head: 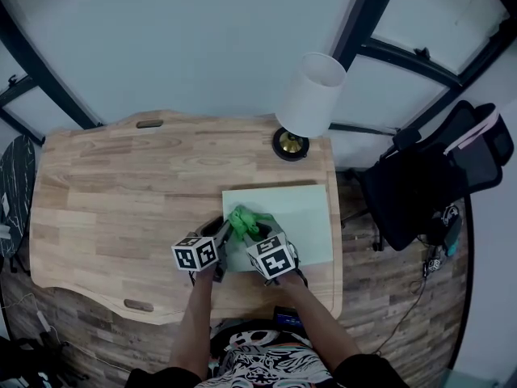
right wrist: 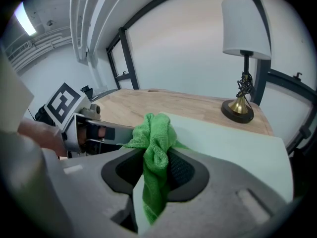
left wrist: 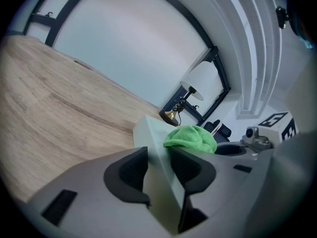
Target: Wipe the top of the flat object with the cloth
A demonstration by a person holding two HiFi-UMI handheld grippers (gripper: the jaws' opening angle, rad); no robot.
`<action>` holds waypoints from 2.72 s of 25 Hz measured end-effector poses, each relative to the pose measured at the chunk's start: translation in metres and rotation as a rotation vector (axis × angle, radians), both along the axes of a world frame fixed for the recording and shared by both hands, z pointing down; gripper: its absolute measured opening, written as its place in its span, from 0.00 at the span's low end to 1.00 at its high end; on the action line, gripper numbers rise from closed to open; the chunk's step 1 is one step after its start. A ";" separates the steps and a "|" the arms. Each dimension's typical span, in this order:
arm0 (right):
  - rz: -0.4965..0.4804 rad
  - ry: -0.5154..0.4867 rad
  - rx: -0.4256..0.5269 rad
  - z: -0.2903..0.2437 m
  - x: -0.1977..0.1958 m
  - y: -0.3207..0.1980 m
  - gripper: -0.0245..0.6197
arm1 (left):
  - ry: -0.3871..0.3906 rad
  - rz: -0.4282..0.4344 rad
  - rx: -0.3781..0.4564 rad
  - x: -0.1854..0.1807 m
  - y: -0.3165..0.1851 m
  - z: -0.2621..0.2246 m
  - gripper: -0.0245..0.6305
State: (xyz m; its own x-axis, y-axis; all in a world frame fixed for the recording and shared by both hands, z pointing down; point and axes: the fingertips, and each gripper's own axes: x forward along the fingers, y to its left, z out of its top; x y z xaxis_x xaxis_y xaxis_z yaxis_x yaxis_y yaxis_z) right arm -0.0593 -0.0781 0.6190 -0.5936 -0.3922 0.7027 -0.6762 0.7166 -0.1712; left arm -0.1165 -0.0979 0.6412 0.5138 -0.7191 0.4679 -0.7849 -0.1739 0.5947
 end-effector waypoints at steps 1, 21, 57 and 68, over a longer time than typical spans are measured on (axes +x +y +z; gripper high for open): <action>-0.001 0.001 -0.002 0.000 0.001 0.002 0.23 | 0.010 -0.002 -0.003 0.000 0.000 0.000 0.26; -0.025 -0.005 -0.024 0.003 0.002 0.031 0.23 | -0.008 0.003 0.008 -0.001 -0.002 0.002 0.26; -0.110 -0.086 -0.215 0.003 -0.006 0.068 0.23 | 0.002 -0.020 0.009 -0.002 -0.001 0.003 0.26; -0.109 -0.094 -0.225 0.002 -0.007 0.072 0.23 | 0.005 -0.020 0.010 -0.003 -0.001 0.002 0.26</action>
State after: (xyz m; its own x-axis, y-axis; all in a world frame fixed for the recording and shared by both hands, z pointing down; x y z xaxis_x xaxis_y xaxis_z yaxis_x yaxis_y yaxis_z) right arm -0.0665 -0.0061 0.6210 -0.6905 -0.1624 0.7048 -0.5706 0.7212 -0.3928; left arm -0.1198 -0.0987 0.6436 0.5013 -0.7339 0.4584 -0.7854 -0.1635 0.5970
